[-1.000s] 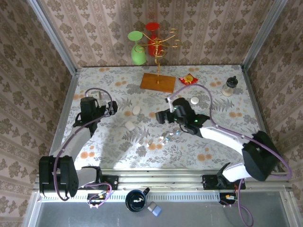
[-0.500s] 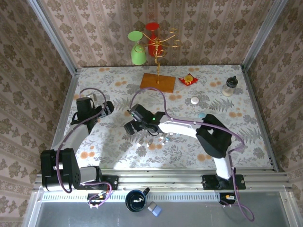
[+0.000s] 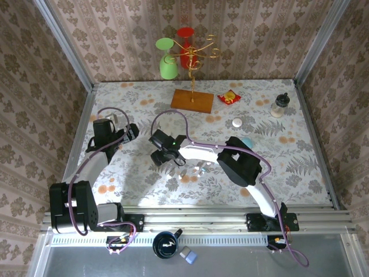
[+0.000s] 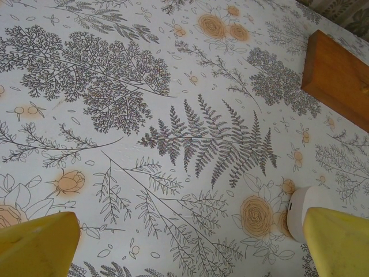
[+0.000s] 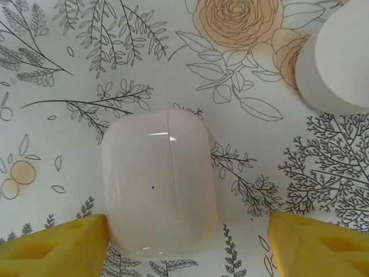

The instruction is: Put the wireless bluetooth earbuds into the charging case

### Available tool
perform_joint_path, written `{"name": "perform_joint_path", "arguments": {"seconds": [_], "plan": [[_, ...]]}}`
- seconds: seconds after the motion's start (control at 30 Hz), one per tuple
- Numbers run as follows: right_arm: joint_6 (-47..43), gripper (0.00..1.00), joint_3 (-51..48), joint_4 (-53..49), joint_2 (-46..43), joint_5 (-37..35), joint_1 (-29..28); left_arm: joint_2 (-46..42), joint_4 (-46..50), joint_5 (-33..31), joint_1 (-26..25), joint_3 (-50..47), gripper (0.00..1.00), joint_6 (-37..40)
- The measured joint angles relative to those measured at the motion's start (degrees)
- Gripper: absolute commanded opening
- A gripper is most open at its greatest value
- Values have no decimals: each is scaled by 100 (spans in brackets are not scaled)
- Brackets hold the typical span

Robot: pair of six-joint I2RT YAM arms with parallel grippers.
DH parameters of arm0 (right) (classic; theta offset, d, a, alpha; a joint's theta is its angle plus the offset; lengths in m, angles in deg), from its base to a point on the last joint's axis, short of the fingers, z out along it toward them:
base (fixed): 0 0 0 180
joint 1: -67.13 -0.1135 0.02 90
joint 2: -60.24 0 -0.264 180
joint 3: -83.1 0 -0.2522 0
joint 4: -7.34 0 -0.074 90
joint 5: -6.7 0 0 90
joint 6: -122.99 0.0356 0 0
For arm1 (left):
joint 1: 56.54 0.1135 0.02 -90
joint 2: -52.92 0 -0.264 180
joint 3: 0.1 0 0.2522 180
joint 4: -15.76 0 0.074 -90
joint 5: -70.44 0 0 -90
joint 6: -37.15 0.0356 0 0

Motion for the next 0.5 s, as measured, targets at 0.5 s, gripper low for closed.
{"name": "perform_joint_path", "arguments": {"seconds": [0.5], "plan": [[-260,50,256,-133,210,-35,11,-22,20,42,0,0,100,0]]}}
